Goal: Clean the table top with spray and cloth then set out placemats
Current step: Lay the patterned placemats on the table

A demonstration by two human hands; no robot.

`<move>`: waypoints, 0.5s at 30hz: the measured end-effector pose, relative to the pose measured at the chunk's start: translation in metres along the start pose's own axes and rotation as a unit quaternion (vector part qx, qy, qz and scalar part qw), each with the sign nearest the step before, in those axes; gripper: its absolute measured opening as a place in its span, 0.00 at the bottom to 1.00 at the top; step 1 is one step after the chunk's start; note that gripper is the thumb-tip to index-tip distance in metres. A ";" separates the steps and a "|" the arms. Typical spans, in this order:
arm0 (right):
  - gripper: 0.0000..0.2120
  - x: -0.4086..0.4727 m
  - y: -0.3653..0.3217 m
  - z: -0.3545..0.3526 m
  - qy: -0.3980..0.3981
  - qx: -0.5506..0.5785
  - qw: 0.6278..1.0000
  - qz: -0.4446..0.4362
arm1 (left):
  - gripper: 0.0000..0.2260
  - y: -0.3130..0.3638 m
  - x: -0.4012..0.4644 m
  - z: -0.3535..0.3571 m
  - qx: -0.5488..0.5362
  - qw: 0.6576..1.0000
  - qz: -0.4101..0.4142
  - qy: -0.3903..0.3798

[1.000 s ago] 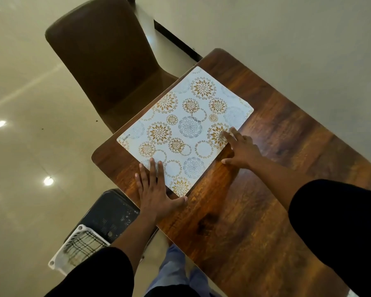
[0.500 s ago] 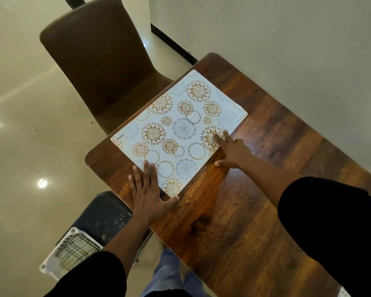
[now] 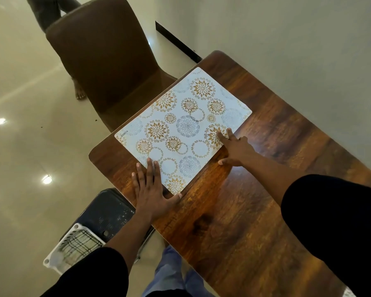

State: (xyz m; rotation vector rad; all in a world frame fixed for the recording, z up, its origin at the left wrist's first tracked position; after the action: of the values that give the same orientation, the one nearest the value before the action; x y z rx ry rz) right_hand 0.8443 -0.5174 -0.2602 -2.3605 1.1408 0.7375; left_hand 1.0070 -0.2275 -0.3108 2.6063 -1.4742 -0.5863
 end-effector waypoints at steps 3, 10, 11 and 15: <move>0.55 0.000 -0.001 0.000 -0.001 0.000 1.000 0.002 | 0.59 0.000 0.000 -0.001 -0.004 1.000 0.000 0.000; 0.55 -0.002 -0.003 0.000 0.009 0.008 1.000 0.005 | 0.57 0.000 0.001 0.002 0.002 1.000 0.003 0.006; 0.55 -0.002 -0.003 0.000 0.010 0.009 1.000 0.006 | 0.56 0.000 0.001 0.002 0.004 1.000 0.002 0.005; 0.55 -0.002 -0.003 0.000 0.012 0.011 1.000 0.006 | 0.56 0.000 0.001 0.003 0.013 1.000 0.001 0.007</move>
State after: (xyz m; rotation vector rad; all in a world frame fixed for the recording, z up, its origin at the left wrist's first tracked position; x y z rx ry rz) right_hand 0.8453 -0.5145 -0.2588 -2.3523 1.1677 0.6988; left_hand 1.0064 -0.2285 -0.3138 2.6237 -1.4895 -0.5504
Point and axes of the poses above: each hand's wrist, its own x-axis towards the middle knuckle, its own z-axis out of the palm, y = z × x, the point moved 4 cm from there along x, towards the middle knuckle, and after that the axes turned 10 degrees about x, right-handed, at the moved point
